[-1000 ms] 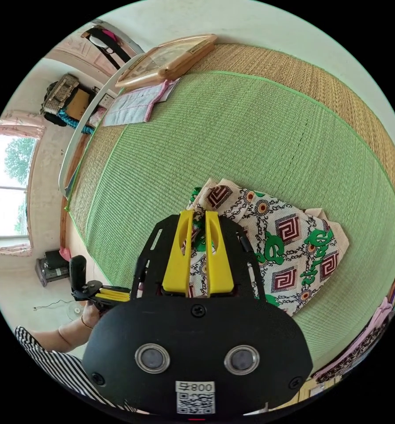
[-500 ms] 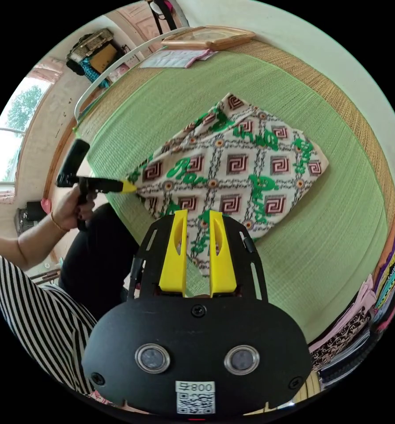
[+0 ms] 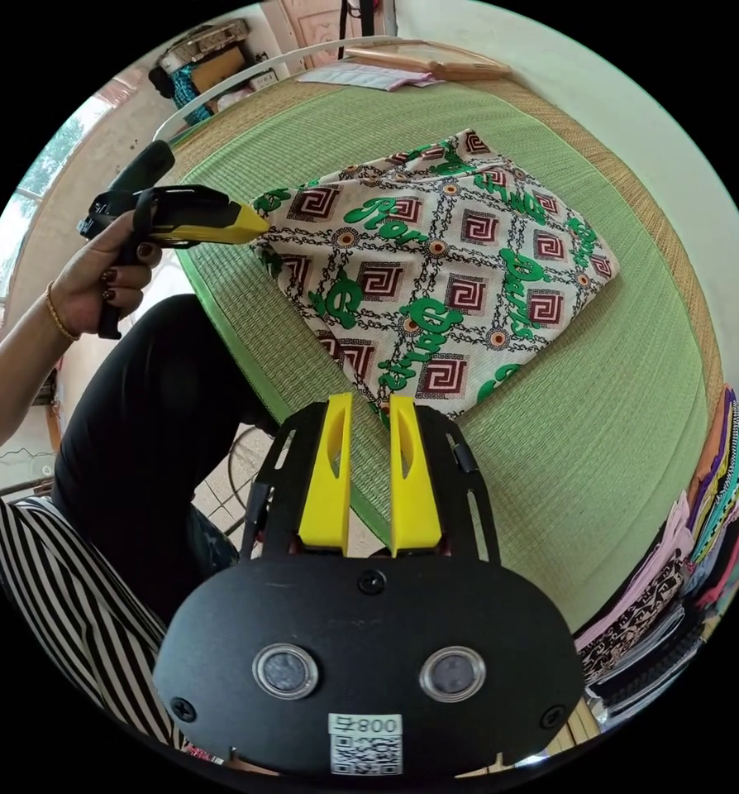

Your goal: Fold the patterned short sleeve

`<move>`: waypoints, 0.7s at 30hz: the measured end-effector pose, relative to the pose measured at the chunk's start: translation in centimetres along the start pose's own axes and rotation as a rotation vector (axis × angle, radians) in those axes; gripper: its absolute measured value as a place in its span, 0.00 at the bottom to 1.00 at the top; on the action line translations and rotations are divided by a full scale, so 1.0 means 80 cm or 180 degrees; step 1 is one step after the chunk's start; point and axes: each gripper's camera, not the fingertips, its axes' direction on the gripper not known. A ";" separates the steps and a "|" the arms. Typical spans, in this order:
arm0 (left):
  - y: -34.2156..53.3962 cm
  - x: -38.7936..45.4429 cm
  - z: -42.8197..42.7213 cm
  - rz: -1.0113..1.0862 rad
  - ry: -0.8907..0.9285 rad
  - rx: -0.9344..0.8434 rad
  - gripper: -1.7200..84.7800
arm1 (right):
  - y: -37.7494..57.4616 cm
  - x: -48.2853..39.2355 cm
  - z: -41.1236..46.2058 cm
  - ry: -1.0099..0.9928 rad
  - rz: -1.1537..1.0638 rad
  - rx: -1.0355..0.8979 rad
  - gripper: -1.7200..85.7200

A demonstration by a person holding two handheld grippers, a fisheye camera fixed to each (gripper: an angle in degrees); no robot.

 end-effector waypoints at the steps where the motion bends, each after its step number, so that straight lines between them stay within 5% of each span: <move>1: 0.001 0.001 0.000 0.0002 -0.0007 0.0000 0.03 | 0.001 -0.001 -0.001 -0.0006 0.0014 0.0035 0.11; 21: 0.013 0.001 -0.005 -0.0149 0.0087 0.0027 0.03 | 0.014 -0.027 0.022 0.0155 0.0004 0.0011 0.03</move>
